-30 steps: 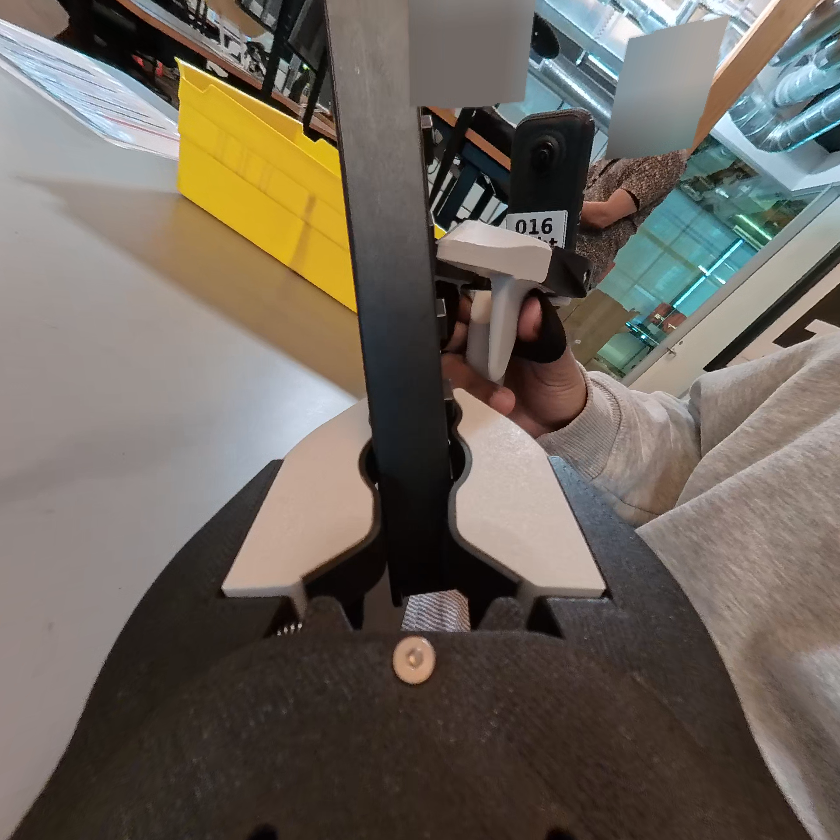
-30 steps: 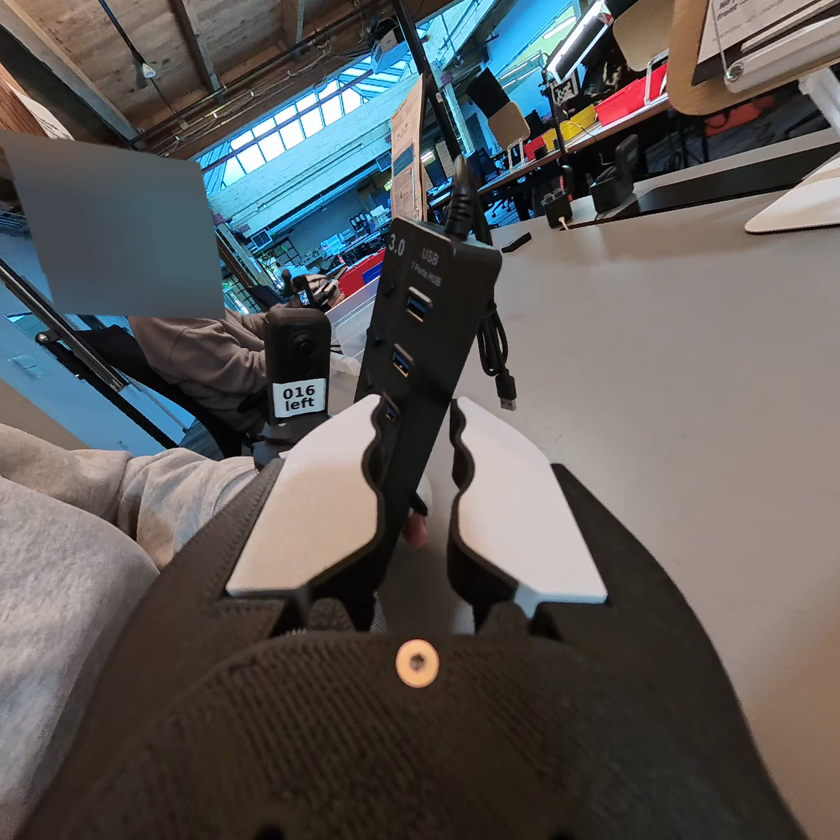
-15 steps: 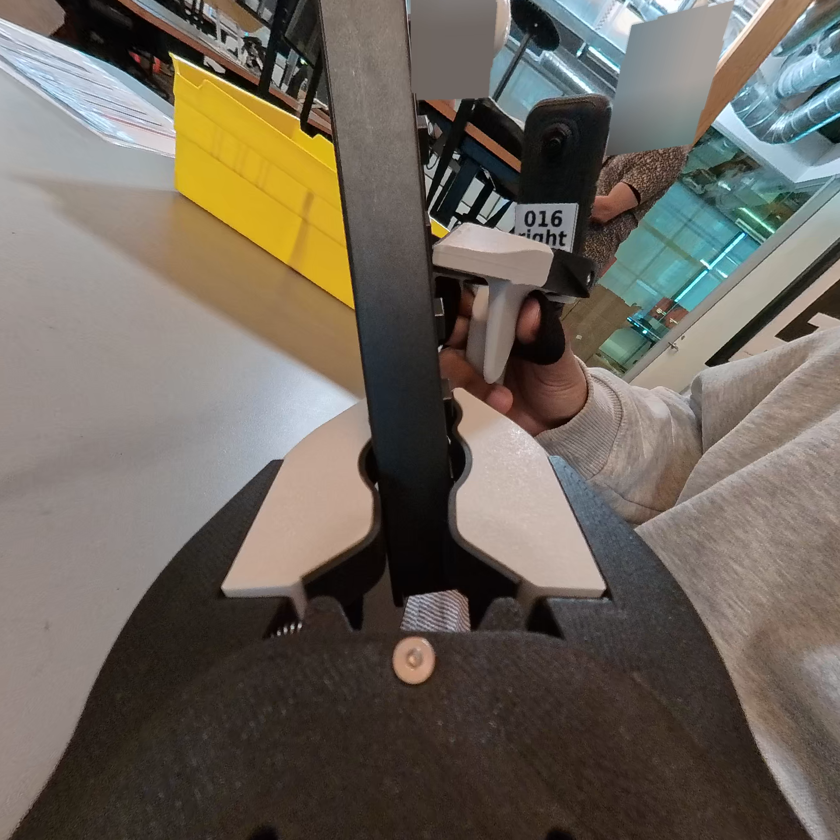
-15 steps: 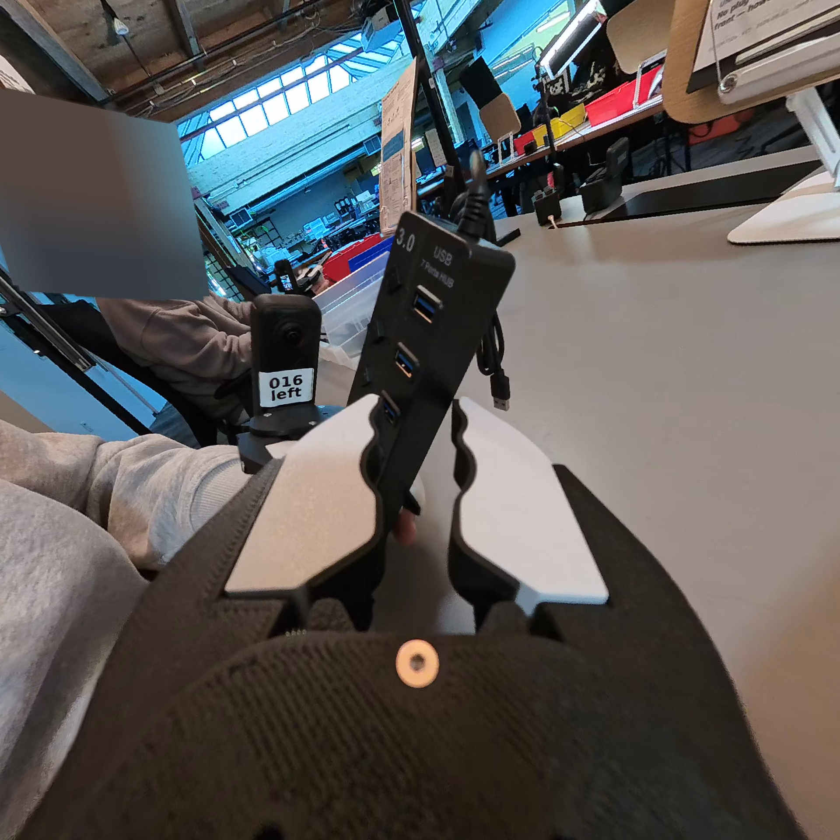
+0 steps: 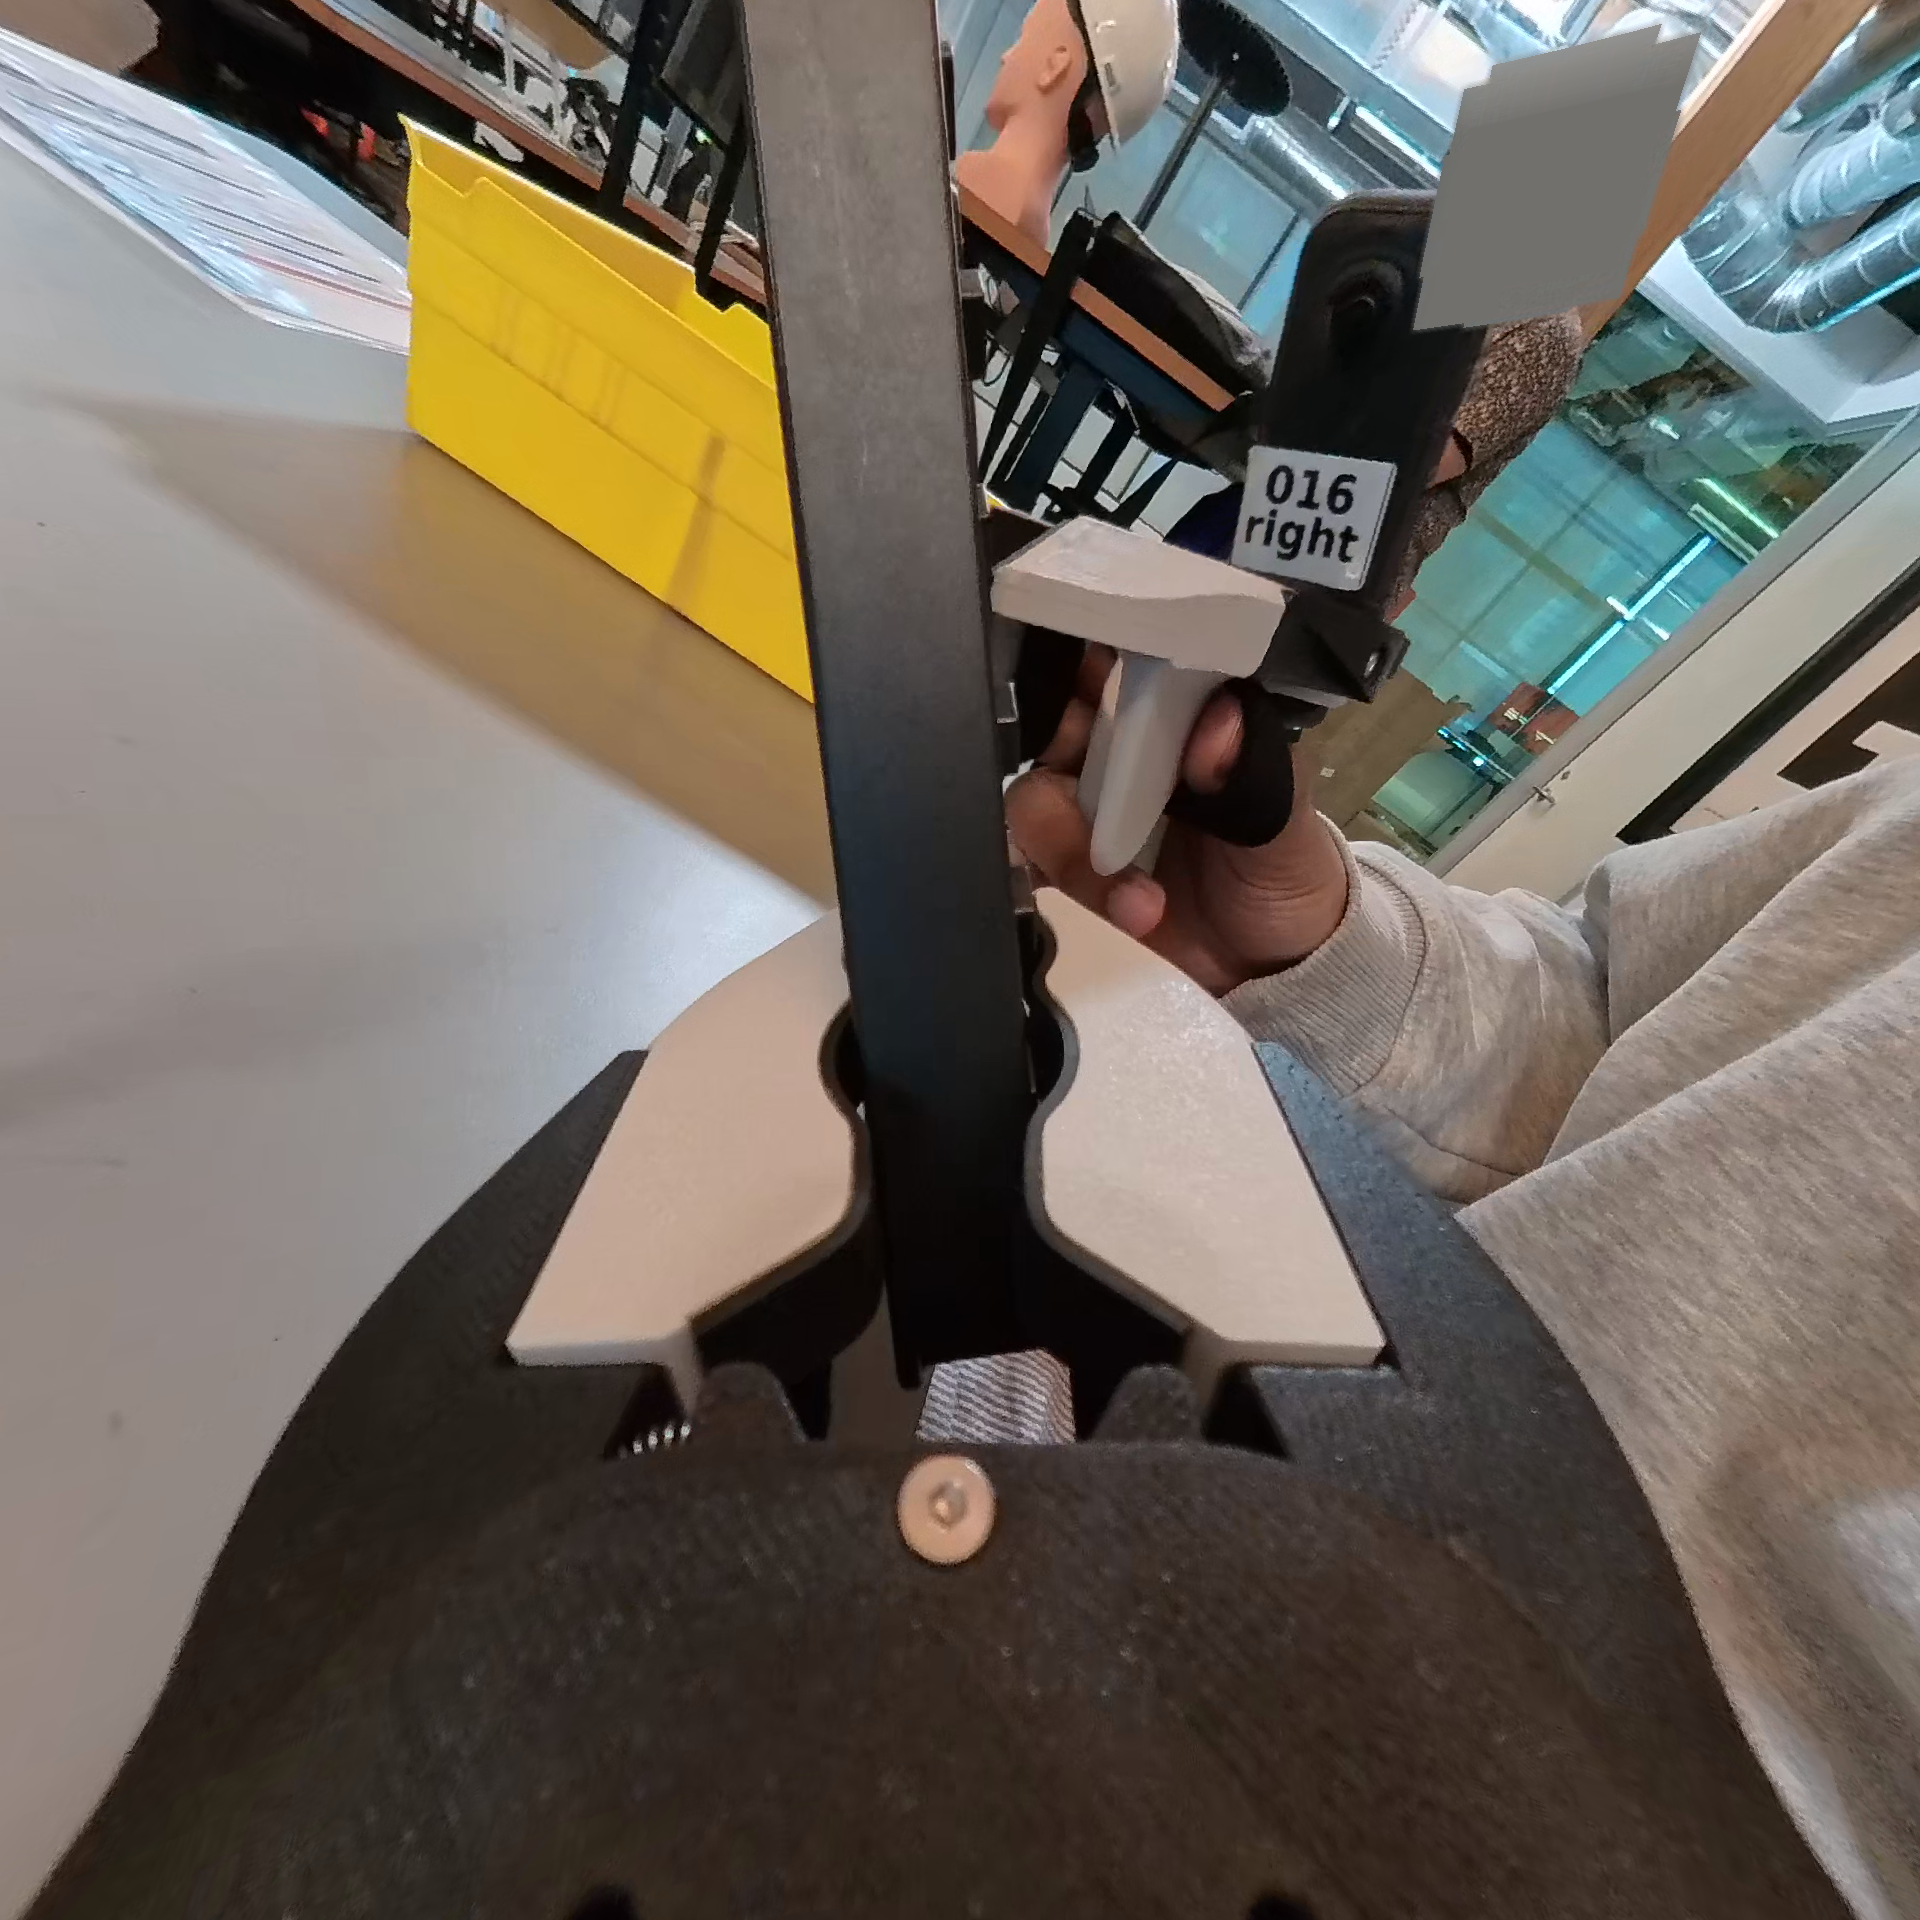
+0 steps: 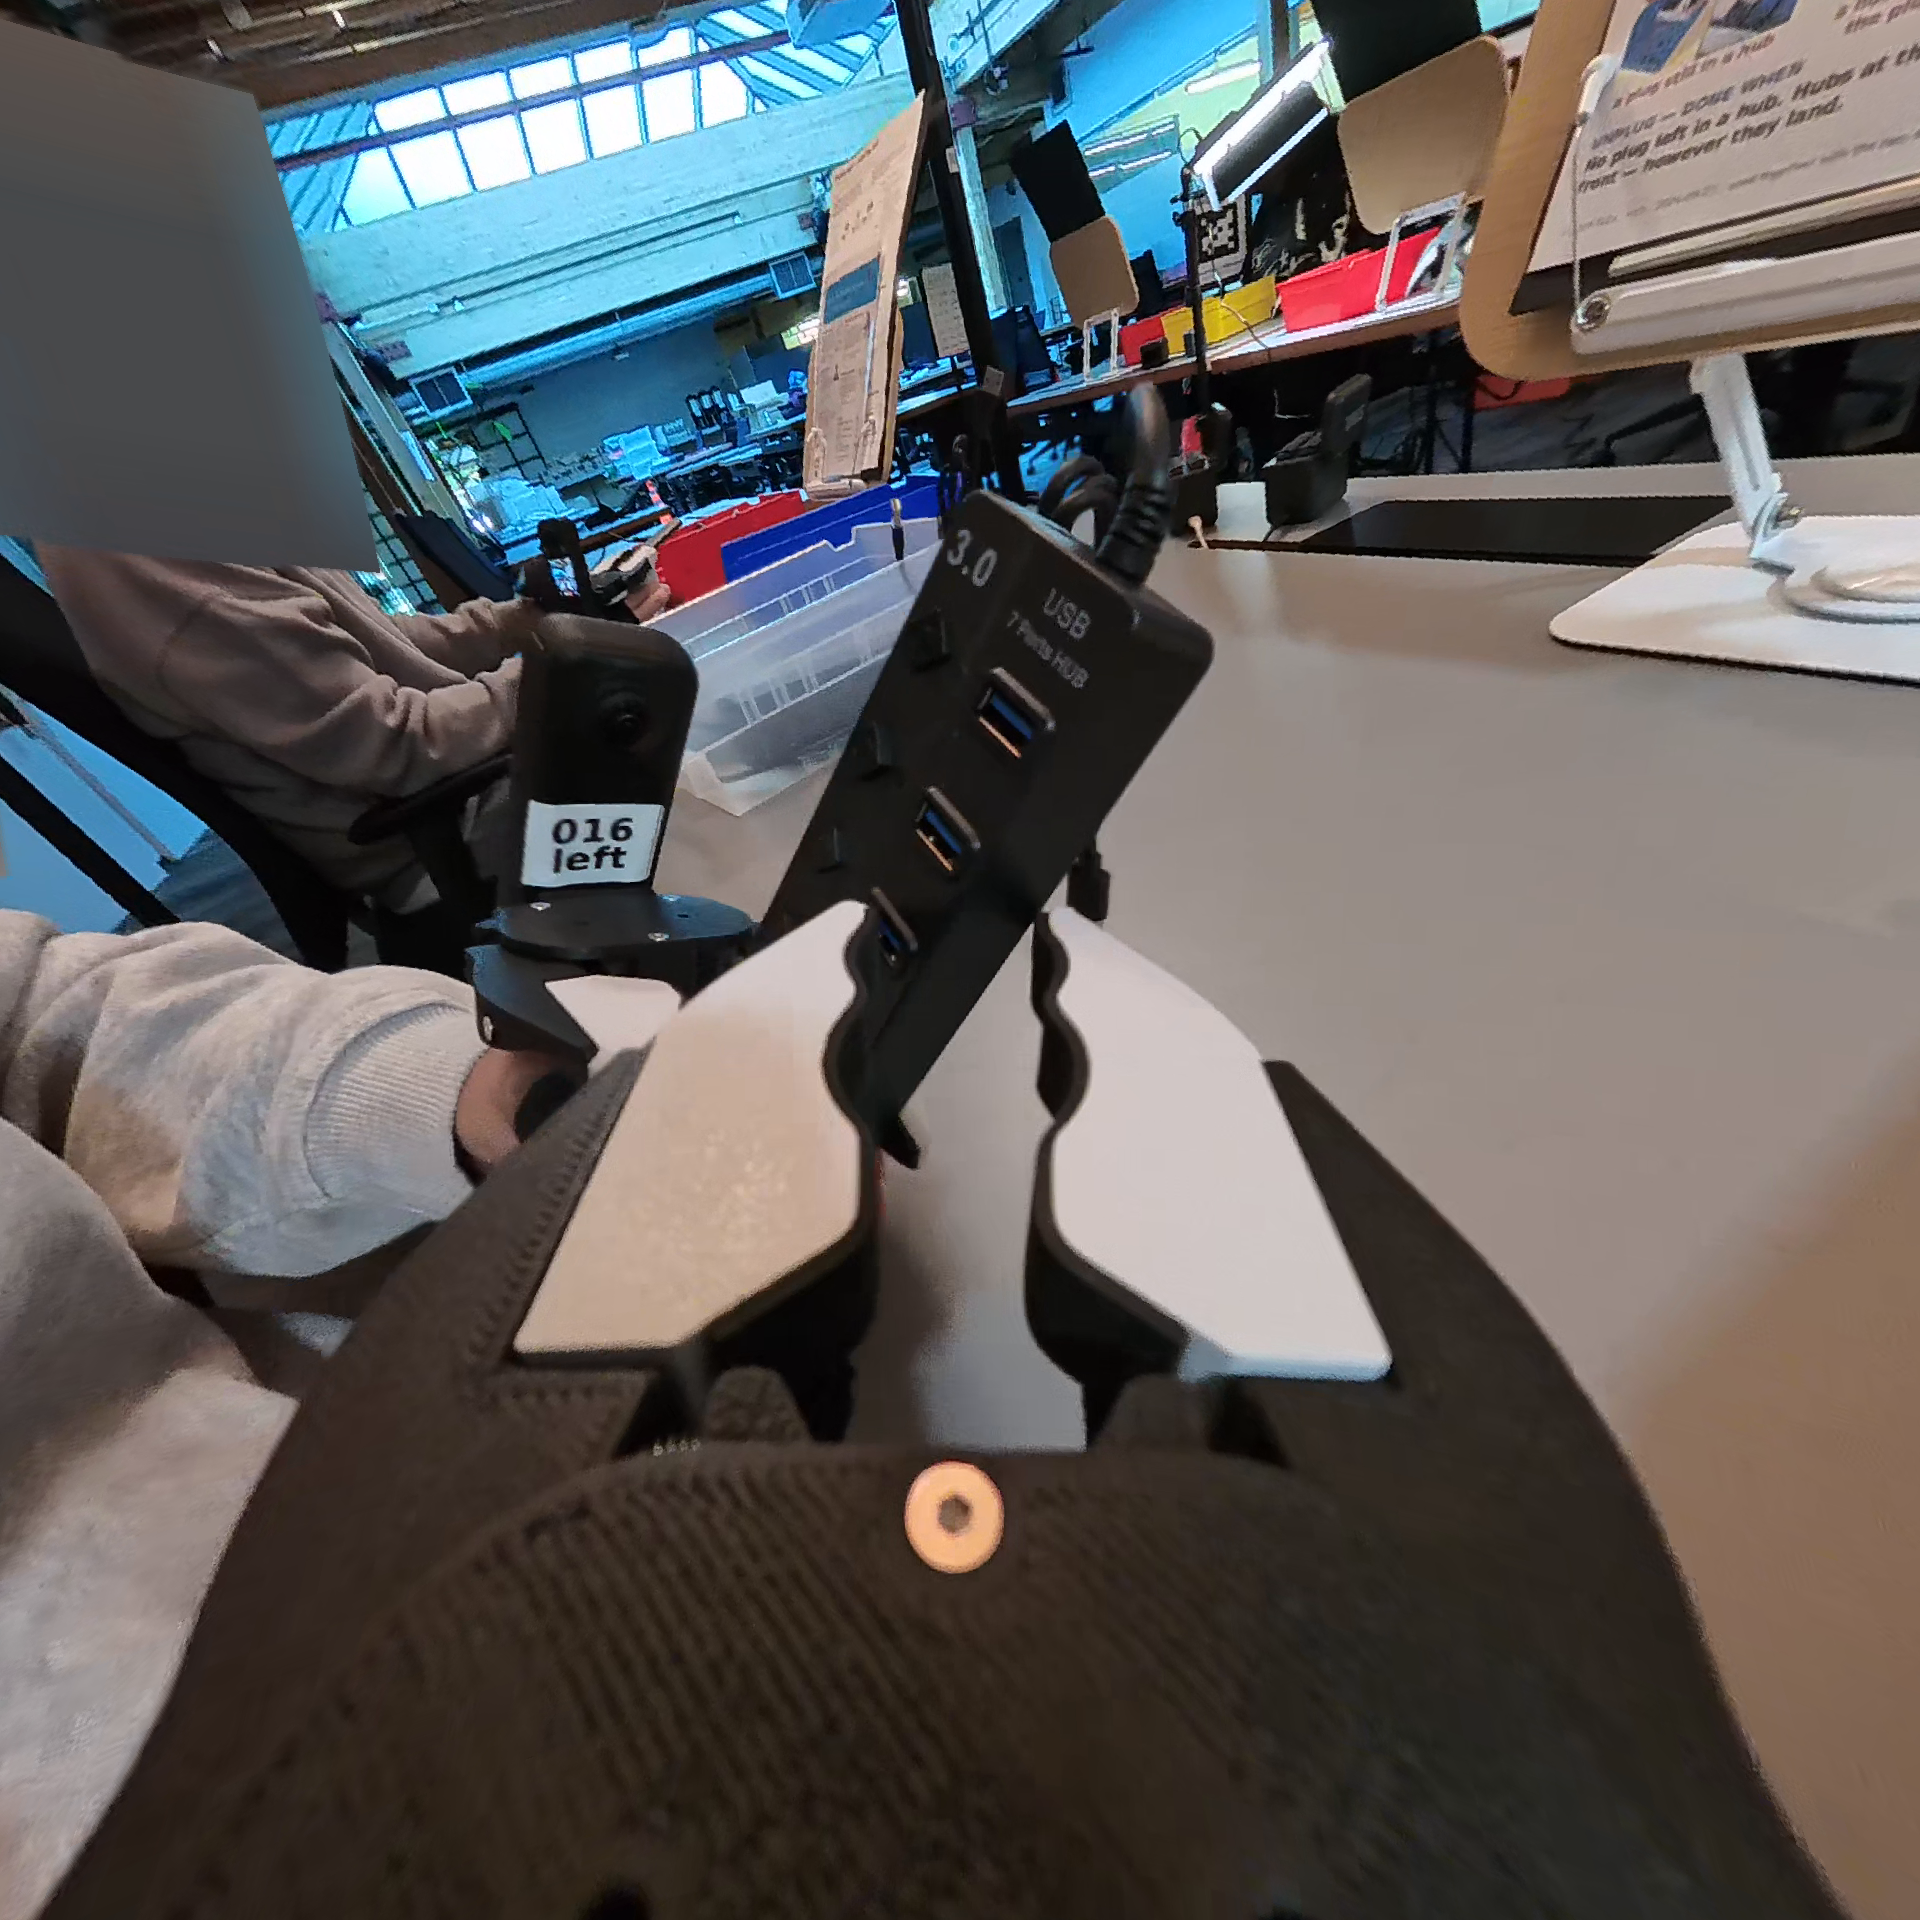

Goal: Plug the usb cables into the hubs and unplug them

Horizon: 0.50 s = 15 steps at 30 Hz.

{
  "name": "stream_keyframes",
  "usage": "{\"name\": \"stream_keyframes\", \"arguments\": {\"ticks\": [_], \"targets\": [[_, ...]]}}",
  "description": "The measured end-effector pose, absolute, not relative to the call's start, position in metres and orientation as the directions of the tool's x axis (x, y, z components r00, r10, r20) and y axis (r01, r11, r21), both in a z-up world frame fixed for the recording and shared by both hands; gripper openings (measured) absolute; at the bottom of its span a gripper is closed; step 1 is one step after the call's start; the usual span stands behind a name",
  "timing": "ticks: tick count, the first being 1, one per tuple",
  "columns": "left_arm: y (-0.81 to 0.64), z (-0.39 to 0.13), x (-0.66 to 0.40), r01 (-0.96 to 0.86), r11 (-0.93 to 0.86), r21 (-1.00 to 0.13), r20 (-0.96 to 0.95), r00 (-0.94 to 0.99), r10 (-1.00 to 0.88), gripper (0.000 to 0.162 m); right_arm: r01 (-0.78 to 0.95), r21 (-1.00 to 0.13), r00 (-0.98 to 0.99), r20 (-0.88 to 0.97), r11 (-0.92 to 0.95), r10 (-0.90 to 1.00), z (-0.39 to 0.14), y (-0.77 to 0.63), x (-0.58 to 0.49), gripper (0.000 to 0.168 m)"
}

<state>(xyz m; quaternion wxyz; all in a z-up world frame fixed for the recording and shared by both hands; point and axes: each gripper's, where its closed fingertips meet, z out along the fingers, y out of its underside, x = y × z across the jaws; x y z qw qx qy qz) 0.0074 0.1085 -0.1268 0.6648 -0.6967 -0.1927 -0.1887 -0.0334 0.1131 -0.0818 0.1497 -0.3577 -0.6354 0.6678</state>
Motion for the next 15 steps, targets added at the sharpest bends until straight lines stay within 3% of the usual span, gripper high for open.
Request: {"name": "stream_keyframes", "arguments": {"ticks": [15], "targets": [[0.102,-0.122,-0.006,0.612,0.033,-0.79,0.613,0.79,0.01,0.026,0.238,-0.962,-0.7,-0.266,-0.135,0.663,-0.081,0.112,-0.033,0.024]]}}
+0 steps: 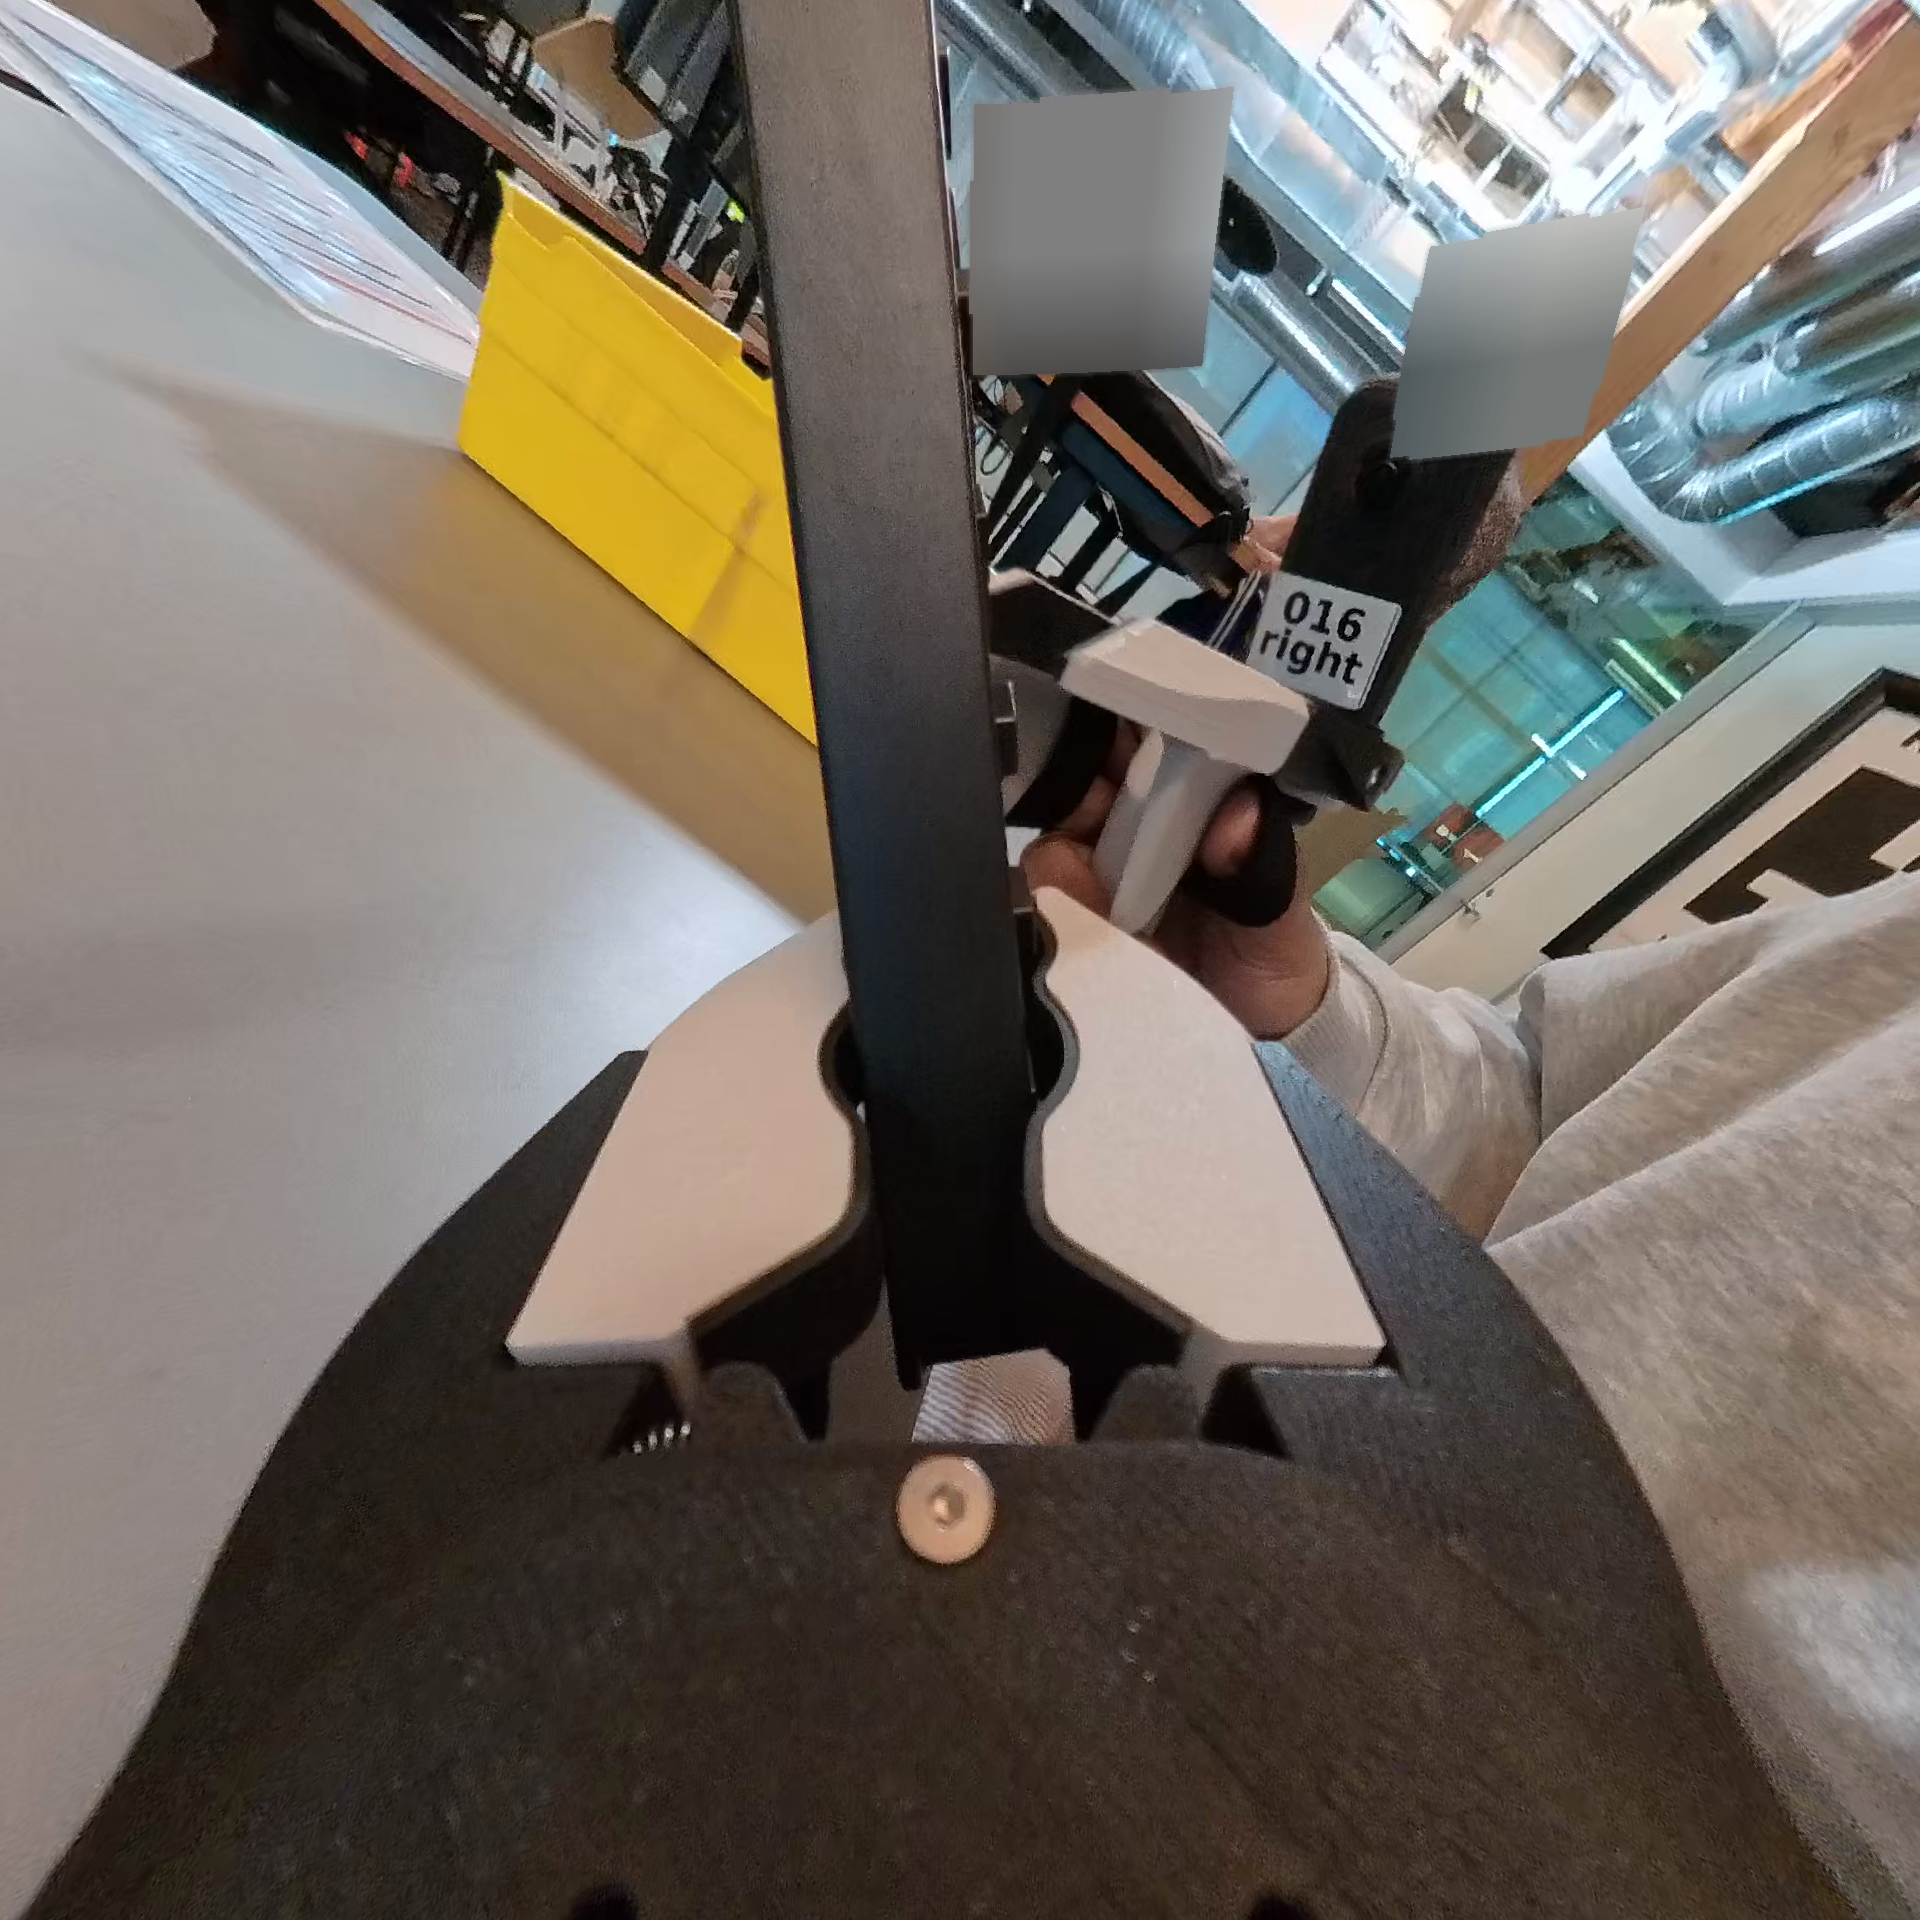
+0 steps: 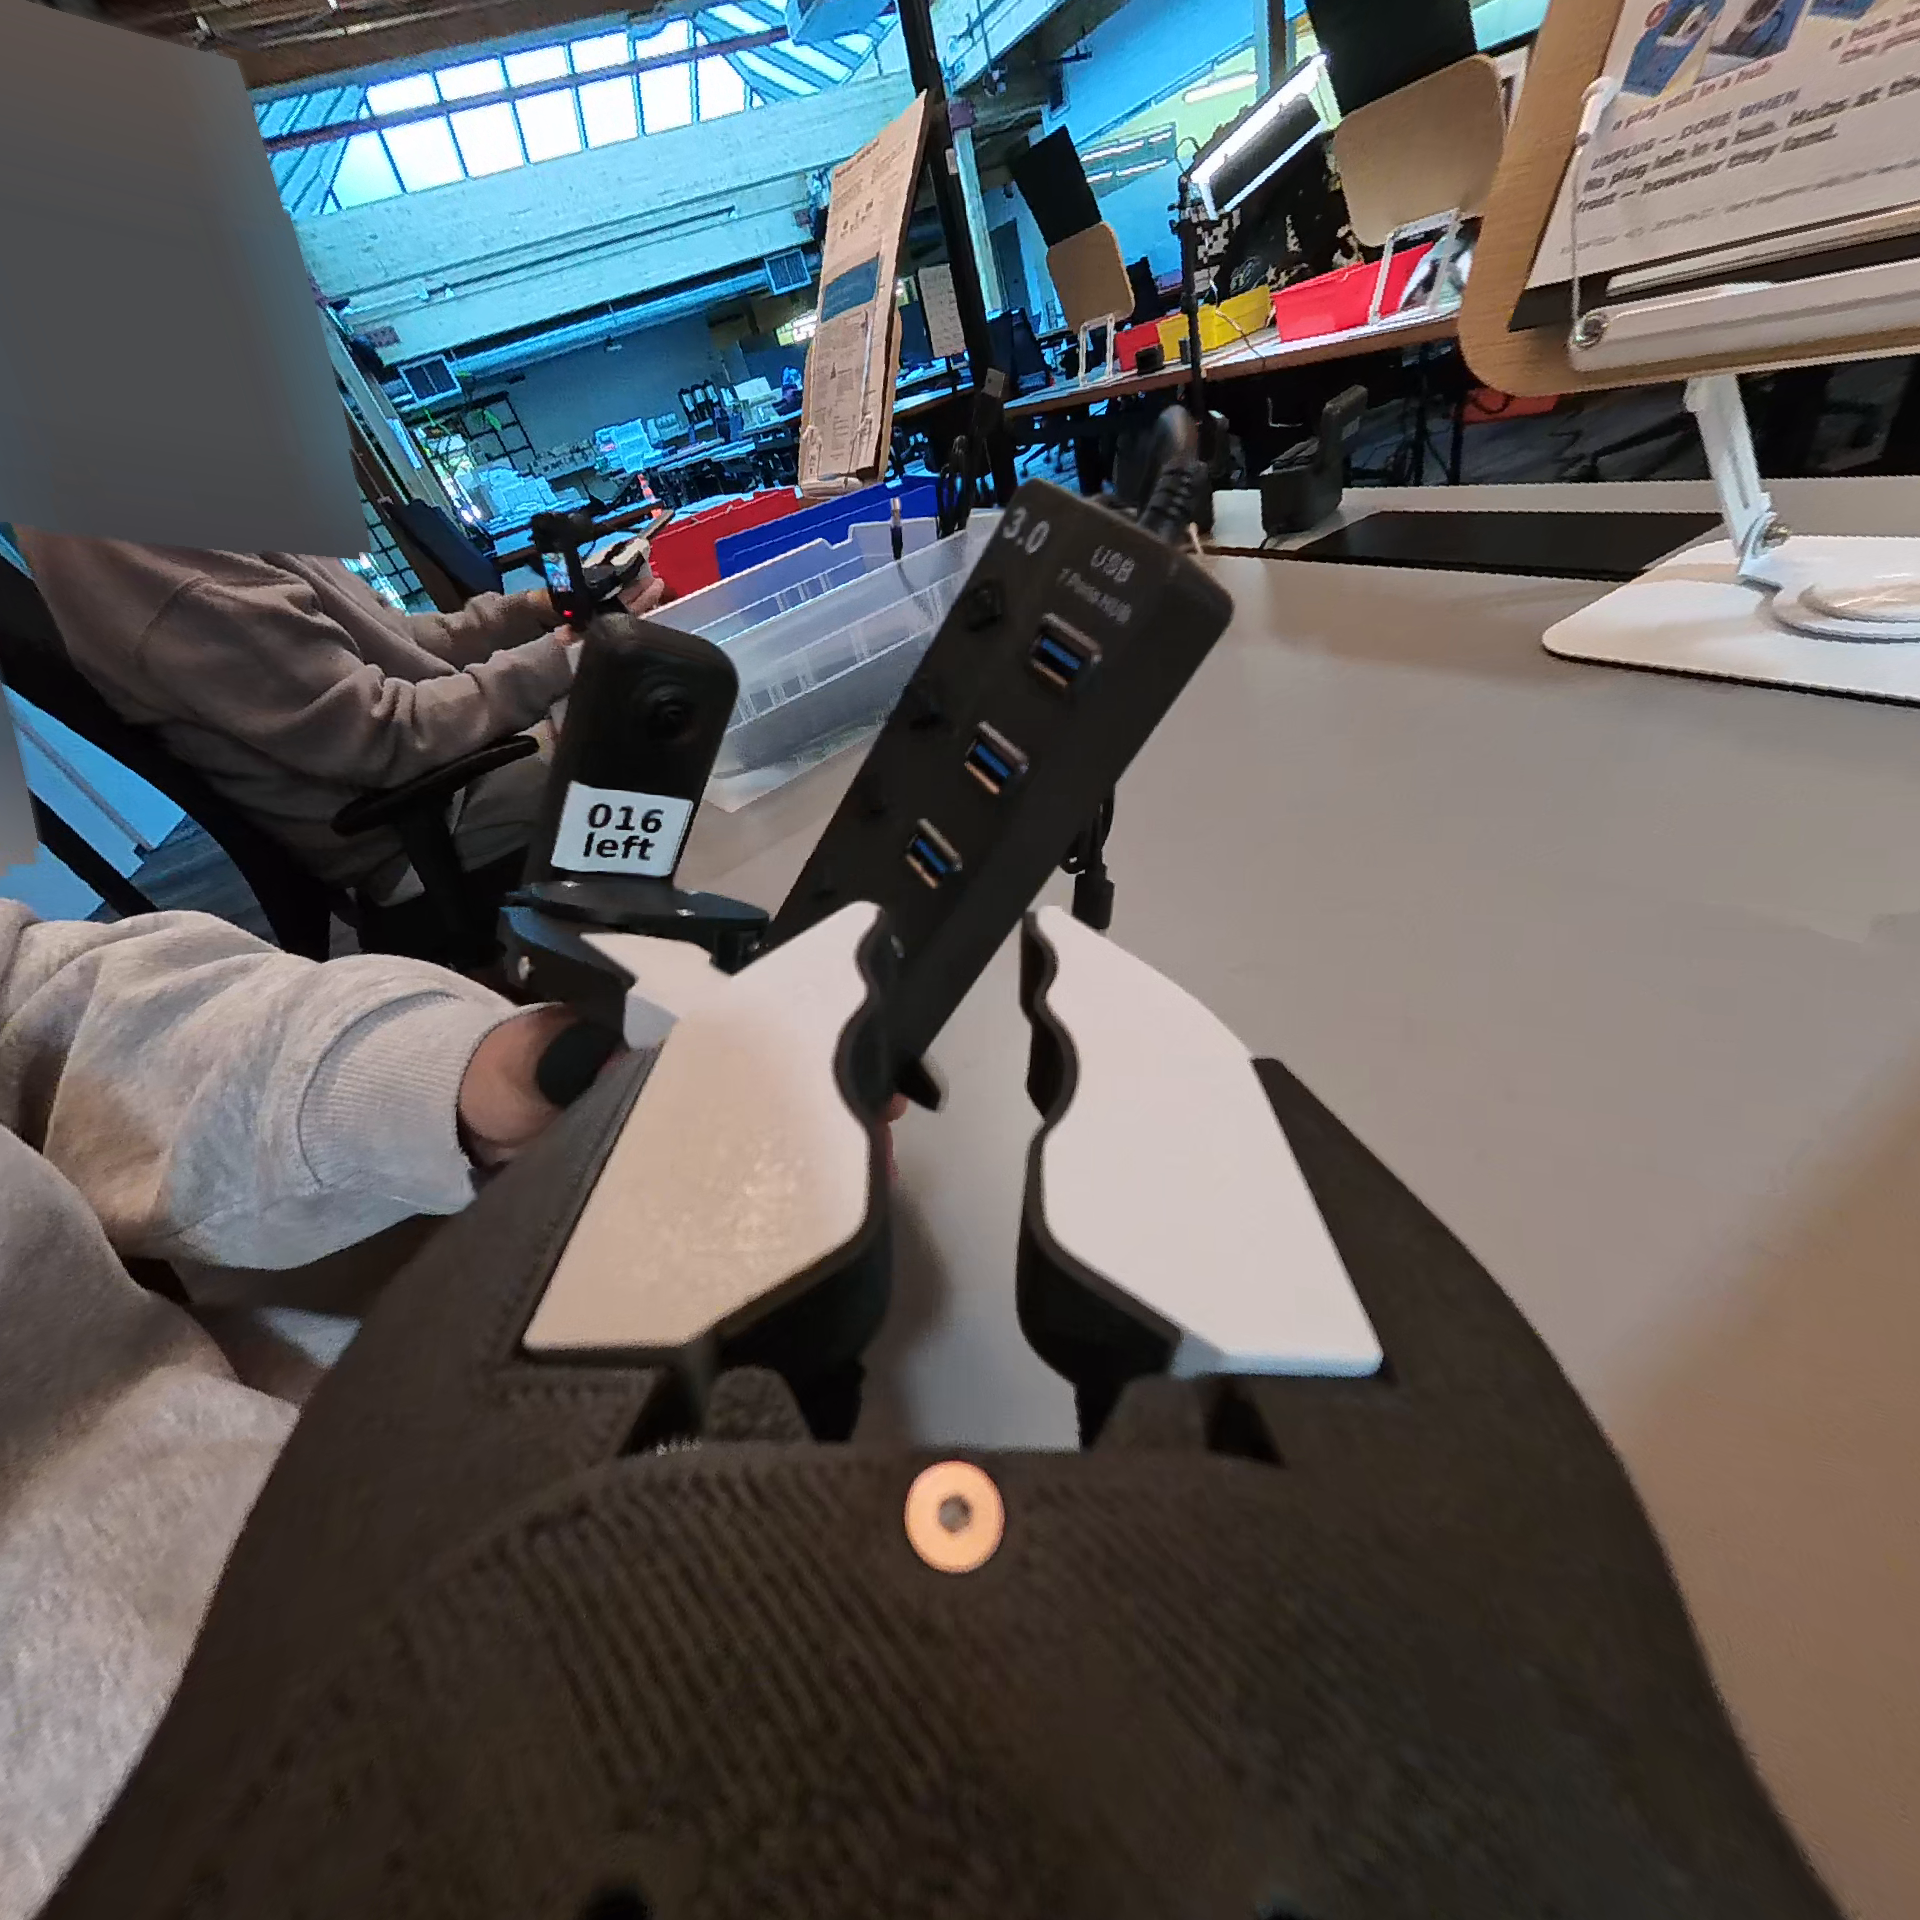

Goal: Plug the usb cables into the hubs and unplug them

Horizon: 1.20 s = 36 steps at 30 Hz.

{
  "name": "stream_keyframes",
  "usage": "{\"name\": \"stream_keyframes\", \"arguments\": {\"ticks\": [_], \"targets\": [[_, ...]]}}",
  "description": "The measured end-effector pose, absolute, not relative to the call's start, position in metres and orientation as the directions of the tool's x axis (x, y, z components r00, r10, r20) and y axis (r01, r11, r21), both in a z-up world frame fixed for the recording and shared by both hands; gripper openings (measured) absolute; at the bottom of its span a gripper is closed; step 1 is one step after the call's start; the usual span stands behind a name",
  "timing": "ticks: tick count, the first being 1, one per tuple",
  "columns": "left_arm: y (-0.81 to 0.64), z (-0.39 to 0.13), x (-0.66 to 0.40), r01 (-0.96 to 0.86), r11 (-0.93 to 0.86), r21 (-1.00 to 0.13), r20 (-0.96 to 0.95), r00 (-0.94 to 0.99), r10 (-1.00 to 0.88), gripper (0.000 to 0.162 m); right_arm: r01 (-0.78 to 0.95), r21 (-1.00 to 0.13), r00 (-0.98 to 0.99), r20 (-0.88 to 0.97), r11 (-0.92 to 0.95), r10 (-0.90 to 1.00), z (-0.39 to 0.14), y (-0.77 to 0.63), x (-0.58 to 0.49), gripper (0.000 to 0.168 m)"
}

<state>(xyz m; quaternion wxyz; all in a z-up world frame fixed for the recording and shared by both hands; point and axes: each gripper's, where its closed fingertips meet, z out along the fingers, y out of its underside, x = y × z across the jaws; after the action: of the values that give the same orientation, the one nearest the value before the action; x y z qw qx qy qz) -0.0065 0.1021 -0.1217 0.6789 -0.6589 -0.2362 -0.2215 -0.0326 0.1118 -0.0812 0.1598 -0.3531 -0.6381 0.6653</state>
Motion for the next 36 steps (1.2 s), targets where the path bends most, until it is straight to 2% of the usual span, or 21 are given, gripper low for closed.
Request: {"name": "stream_keyframes", "arguments": {"ticks": [7,21,36], "targets": [[0.101,-0.122,-0.008,0.624,0.039,-0.78,0.625,0.78,0.01,0.027,0.212,-0.971,-0.701,-0.23,-0.111,0.675,-0.08,0.109,-0.031,0.023],[0.113,-0.139,0.011,0.535,-0.12,-0.836,0.535,0.844,0.038,0.026,0.284,-0.887,-0.635,-0.459,-0.364,0.621,-0.071,0.136,-0.041,0.025],[0.115,-0.156,0.011,0.441,-0.208,-0.873,0.416,0.896,0.155,0.027,0.335,-0.86,-0.587,-0.51,-0.385,0.629,-0.081,0.142,-0.046,0.028]]}}
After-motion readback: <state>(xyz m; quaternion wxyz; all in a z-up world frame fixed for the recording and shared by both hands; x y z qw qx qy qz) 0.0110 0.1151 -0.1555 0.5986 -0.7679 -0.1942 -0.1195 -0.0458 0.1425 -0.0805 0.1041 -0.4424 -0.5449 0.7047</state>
